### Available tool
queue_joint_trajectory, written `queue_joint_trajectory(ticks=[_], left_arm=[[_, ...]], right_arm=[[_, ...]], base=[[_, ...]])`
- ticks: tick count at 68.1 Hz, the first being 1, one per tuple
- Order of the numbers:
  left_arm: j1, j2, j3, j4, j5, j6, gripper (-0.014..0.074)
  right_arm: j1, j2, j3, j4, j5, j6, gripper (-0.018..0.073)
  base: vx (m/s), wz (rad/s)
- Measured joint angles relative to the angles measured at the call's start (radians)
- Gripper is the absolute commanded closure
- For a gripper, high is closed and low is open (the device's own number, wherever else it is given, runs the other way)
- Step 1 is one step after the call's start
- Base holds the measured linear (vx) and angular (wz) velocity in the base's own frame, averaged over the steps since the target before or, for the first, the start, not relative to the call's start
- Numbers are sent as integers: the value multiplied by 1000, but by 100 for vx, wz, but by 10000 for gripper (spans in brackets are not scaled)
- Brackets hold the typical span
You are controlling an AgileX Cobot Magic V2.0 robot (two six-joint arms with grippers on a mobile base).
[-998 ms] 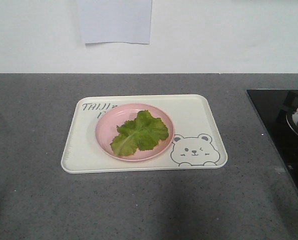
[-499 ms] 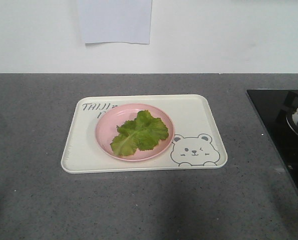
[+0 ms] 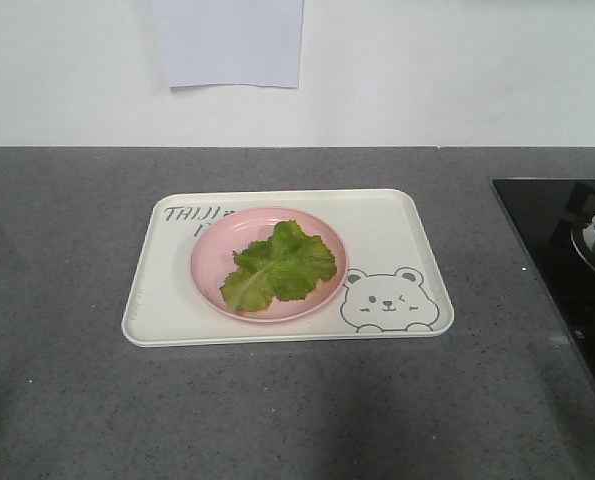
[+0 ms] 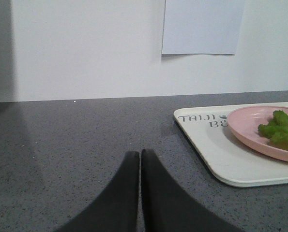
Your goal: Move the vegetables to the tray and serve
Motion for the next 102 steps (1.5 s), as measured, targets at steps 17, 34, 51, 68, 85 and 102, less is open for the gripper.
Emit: queue_joint_trajectory(ticks=[17, 34, 51, 68, 85, 102], left_arm=[[0, 0, 0, 0, 0, 0, 602], [0, 0, 0, 0, 1, 0, 602], [0, 0, 0, 0, 4, 0, 602], [0, 0, 0, 0, 9, 0, 602], [0, 0, 0, 0, 9, 0, 602], [0, 0, 0, 0, 9, 0, 602]], right_arm=[[-64, -64, 115, -190, -112, 300, 565], [-156, -180, 232, -464, -159, 681, 562], [-175, -209, 278, -543, -256, 805, 562], [-175, -209, 278, -545, -266, 811, 562], [-175, -209, 278, -546, -270, 812, 562], [-175, -209, 278, -546, -270, 812, 562]], base=[[0, 0], [0, 0], [0, 0], [0, 0], [0, 0], [0, 0]])
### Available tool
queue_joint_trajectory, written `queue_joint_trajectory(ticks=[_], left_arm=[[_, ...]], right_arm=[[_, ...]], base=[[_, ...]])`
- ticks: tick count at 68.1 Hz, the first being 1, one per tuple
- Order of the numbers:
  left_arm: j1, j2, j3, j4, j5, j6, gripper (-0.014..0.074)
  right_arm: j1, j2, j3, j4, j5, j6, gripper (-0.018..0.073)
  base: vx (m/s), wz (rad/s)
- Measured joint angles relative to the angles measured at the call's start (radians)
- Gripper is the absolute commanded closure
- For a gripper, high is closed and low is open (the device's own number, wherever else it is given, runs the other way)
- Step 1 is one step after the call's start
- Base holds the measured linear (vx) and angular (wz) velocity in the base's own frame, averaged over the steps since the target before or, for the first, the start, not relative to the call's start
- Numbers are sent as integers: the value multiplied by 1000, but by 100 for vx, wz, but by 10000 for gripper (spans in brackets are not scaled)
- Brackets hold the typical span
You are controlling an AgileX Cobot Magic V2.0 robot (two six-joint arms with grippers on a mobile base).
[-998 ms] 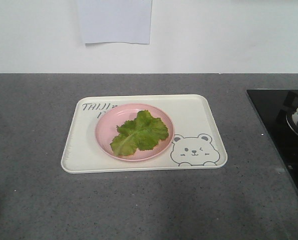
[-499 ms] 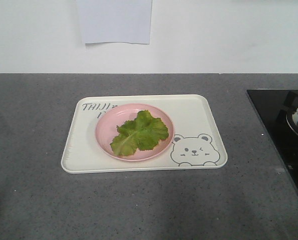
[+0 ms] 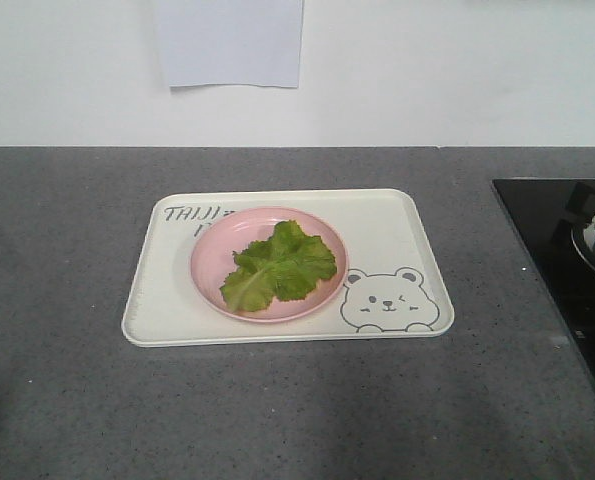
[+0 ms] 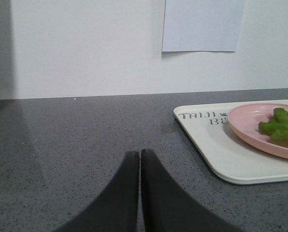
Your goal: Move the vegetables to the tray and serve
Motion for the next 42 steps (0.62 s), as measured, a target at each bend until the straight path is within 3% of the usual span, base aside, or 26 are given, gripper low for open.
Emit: queue_joint_trajectory(ticks=[42], left_arm=[[0, 0, 0, 0, 0, 0, 602]], right_arm=[[0, 0, 0, 0, -1, 0, 562]], base=[[0, 0]])
